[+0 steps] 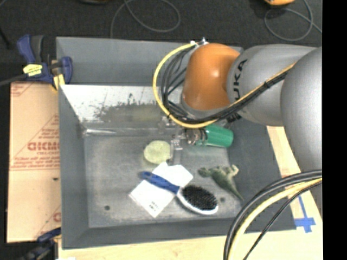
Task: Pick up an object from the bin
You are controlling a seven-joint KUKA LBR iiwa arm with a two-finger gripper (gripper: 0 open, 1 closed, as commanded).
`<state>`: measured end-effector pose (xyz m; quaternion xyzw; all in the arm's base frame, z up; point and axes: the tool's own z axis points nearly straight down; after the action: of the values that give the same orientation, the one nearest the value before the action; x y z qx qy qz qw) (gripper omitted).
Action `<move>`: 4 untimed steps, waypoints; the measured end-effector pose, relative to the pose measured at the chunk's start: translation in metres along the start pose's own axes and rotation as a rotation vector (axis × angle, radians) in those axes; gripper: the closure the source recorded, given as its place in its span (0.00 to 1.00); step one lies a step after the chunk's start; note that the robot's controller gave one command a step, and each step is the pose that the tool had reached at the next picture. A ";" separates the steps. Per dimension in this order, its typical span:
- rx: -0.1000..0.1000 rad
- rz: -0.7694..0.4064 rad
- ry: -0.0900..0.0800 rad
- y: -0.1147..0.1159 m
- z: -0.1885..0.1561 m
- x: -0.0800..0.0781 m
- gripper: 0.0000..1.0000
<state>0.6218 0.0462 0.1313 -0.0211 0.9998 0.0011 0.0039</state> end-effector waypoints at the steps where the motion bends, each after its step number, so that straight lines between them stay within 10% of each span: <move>1: 0.002 0.218 0.004 0.003 0.033 0.001 0.00; 2: 0.003 0.044 0.002 0.005 0.060 -0.009 1.00; 4: 0.003 0.044 0.001 0.005 0.060 -0.009 1.00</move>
Offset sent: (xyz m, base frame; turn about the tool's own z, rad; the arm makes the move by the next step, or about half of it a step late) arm 0.0074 0.0071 -0.0613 0.0429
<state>0.6308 0.0518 0.0712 0.0010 1.0000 -0.0002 0.0032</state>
